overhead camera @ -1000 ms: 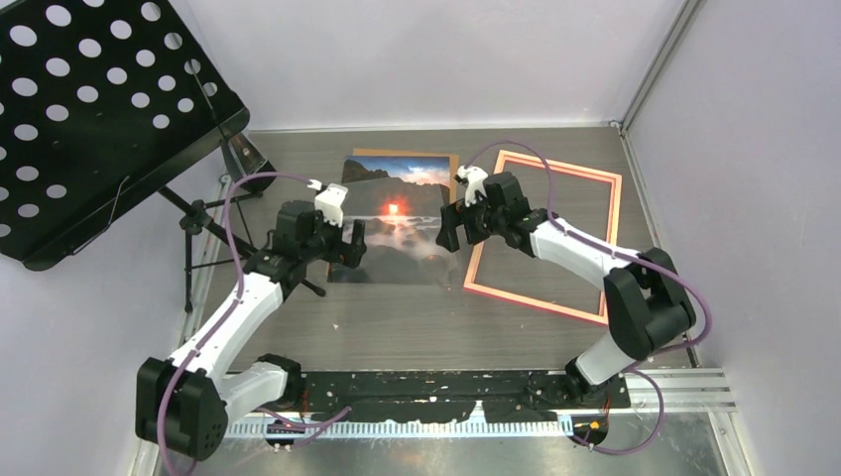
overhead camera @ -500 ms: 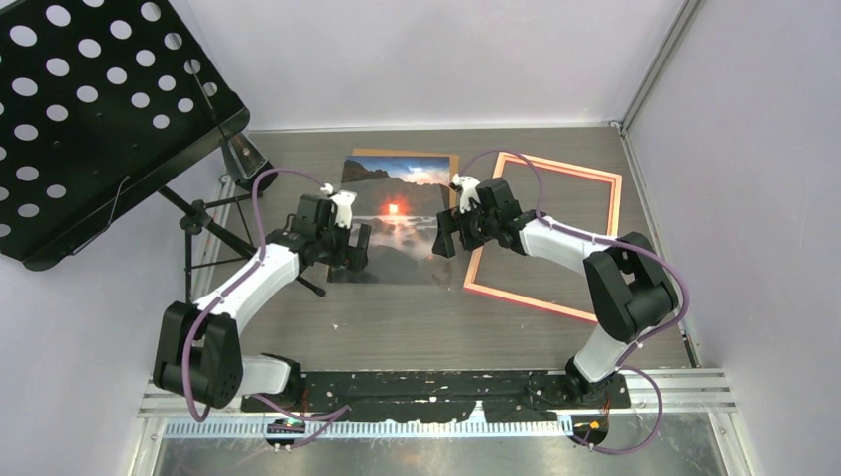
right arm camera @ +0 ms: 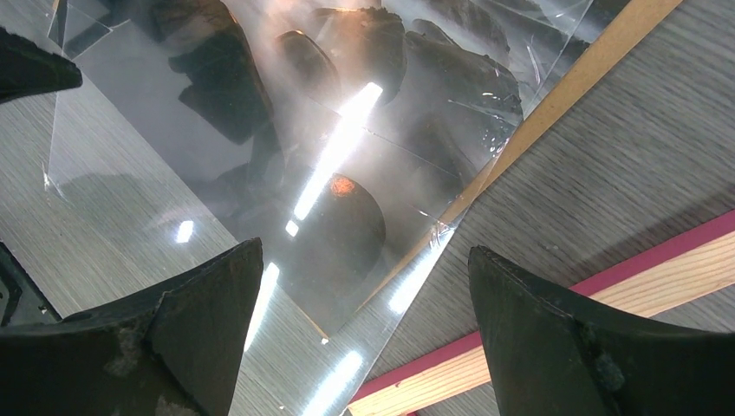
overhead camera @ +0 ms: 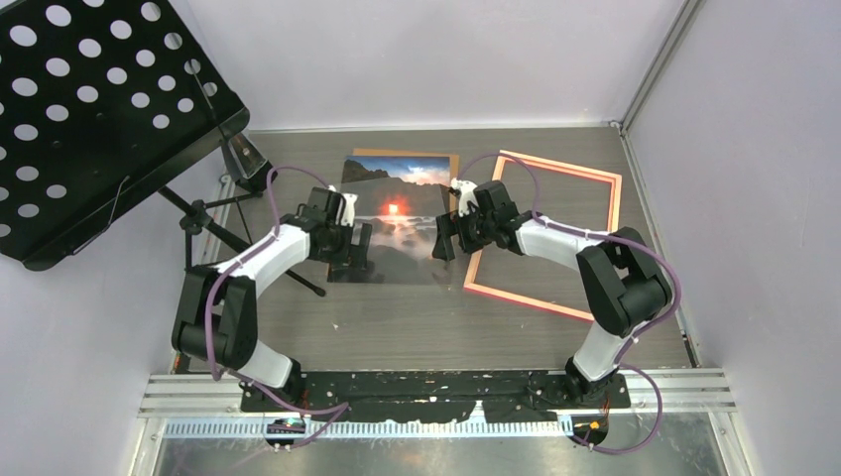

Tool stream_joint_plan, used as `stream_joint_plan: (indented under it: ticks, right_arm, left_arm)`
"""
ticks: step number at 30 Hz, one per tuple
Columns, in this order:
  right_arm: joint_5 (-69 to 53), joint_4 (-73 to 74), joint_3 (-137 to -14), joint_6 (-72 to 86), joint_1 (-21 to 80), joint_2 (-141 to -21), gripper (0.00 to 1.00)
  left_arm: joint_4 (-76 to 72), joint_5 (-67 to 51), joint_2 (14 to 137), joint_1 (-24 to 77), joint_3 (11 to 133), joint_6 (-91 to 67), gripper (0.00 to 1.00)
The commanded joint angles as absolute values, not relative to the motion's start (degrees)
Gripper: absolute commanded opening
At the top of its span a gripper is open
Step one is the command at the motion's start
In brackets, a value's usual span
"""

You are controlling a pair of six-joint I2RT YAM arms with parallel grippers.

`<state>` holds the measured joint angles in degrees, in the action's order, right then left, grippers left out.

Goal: Put the photo into the frame

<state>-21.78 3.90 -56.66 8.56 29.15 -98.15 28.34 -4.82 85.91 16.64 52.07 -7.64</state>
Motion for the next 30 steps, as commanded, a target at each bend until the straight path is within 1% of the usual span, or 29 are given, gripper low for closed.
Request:
stream_joint_plan:
  ticks: [1, 9, 16, 23, 30]
  right_arm:
    - [-22.15, 2.52, -57.85, 8.68, 29.37, -98.54, 0.94]
    - [-22.21, 2.69, -58.18, 8.79, 29.3, -99.25, 0.94]
    - [-22.62, 2.7, -58.6, 9.1, 28.72, -100.36, 0.94]
    - [-23.51, 2.7, -58.92, 9.68, 28.52, -101.79, 0.94]
    - [-24.48, 3.08, -59.49, 10.21, 27.89, -102.74, 0.94]
  left_arm:
    - [29.0, -4.48, 87.71, 15.35, 55.49, -8.96, 0.99]
    - [30.63, -7.52, 91.53, 15.12, 57.45, -9.66, 0.99]
    - [29.07, -6.95, 92.5, 13.72, 58.65, -9.8, 0.99]
    - [27.71, -5.14, 95.75, 12.62, 63.07, -9.93, 0.99]
    - [29.35, -5.58, 100.55, 11.73, 68.03, -11.96, 0.99]
